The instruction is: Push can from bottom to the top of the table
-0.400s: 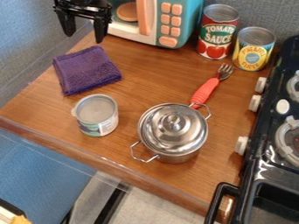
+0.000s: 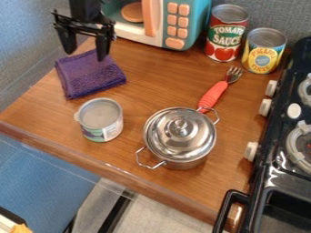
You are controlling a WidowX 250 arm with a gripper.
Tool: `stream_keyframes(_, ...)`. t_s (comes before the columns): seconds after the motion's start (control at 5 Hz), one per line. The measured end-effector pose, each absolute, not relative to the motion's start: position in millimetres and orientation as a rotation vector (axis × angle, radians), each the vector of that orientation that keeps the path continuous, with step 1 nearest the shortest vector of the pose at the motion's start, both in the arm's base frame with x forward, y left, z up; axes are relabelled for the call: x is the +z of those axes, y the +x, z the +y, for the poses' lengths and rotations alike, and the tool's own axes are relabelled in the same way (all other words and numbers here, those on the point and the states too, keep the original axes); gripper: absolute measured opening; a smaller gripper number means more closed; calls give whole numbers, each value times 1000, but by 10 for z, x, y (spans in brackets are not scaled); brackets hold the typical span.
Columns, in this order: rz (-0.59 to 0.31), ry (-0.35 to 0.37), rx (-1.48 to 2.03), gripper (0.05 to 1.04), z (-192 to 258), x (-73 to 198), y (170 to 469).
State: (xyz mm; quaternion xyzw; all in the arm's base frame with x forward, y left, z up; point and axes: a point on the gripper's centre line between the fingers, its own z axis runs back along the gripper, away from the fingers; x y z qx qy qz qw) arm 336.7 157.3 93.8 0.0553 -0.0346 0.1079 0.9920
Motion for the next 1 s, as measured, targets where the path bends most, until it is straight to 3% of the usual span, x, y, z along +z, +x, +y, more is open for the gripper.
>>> stream_keyframes(0.2,-141,145,209,1000,1502,1284,3157)
stream_keyframes(0.4,-178,179,176,1000,1436,1432,2905)
stream_keyframes(0.6,-173,175,187,1000,1480,1401,2431)
stream_keyframes(1.0,-109,163,110,1000,1401,872,1878)
